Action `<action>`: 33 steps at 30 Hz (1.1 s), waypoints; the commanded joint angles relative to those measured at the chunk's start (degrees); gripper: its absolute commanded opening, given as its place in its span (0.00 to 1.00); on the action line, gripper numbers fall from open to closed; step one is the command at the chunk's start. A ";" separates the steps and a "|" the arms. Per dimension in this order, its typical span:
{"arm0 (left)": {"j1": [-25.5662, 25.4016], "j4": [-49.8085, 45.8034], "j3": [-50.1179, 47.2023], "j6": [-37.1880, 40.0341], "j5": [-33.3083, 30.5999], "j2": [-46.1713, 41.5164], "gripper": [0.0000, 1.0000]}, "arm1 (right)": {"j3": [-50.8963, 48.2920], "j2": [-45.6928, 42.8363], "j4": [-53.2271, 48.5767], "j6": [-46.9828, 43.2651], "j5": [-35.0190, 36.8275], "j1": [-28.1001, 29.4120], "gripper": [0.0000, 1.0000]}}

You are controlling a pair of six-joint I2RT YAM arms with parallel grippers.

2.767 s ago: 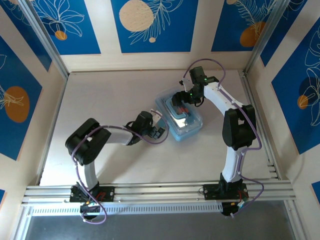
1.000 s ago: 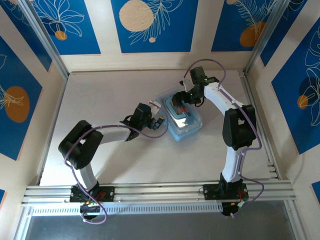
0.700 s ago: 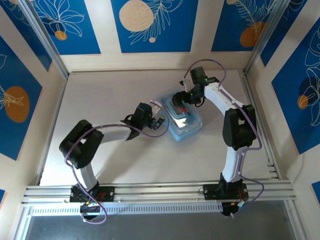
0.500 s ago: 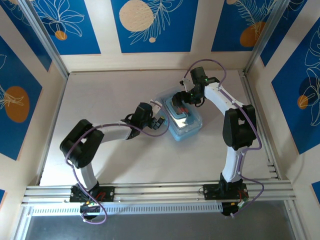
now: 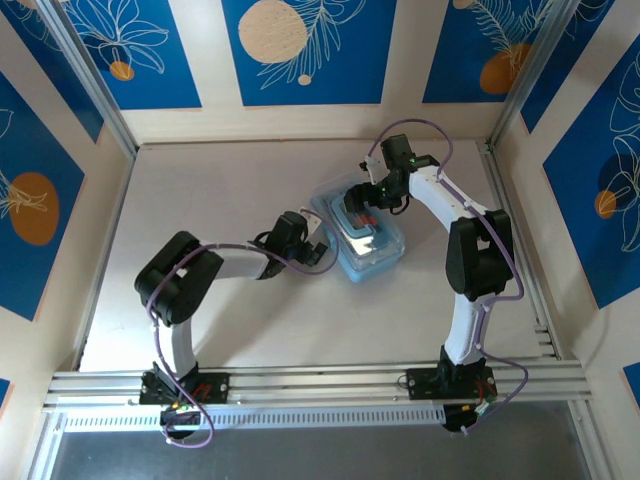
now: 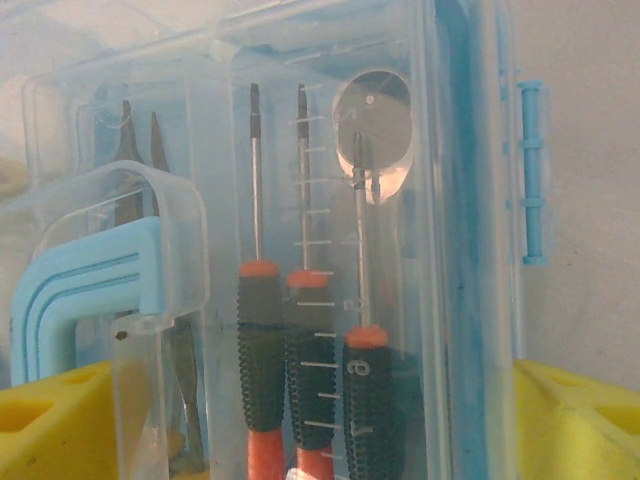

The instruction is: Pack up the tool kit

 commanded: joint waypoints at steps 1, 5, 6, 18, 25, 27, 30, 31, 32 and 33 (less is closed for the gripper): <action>-0.02 2.07 -0.05 -1.68 1.23 0.49 1.00 | -3.28 2.21 -7.60 0.58 -3.15 1.50 0.88; -0.03 1.68 -0.14 -1.61 0.98 0.09 1.00 | -3.24 2.07 -7.86 0.64 -2.97 1.43 0.88; 0.07 1.50 -0.20 -1.55 0.90 -0.18 1.00 | -3.30 1.99 -7.76 0.81 -2.89 1.31 0.88; 7.86 -2.49 -4.90 -8.06 7.46 -15.97 1.00 | -11.08 -14.95 4.74 6.88 -5.59 -7.24 0.89; 16.91 -1.94 -12.02 -10.84 5.19 -28.61 1.00 | -29.19 -32.76 25.56 12.21 2.70 -15.48 0.93; 19.47 -1.33 -15.24 -11.62 1.77 -31.20 1.00 | -36.82 -38.20 33.59 11.82 4.31 -17.27 0.93; 22.99 1.18 -21.02 -10.78 -4.68 -35.03 1.00 | -51.22 -46.02 48.80 4.42 7.38 -16.68 0.99; 24.04 3.34 -23.42 -10.09 -7.46 -36.09 1.00 | -55.86 -48.26 53.68 2.34 9.04 -16.25 1.00; 25.62 2.44 -24.56 -11.77 -9.38 -37.79 1.00 | -58.94 -49.77 56.89 1.82 10.98 -16.07 0.99; 27.15 3.63 -25.76 -11.33 -8.67 -38.83 1.00 | -61.09 -50.34 58.34 1.87 12.83 -16.13 0.99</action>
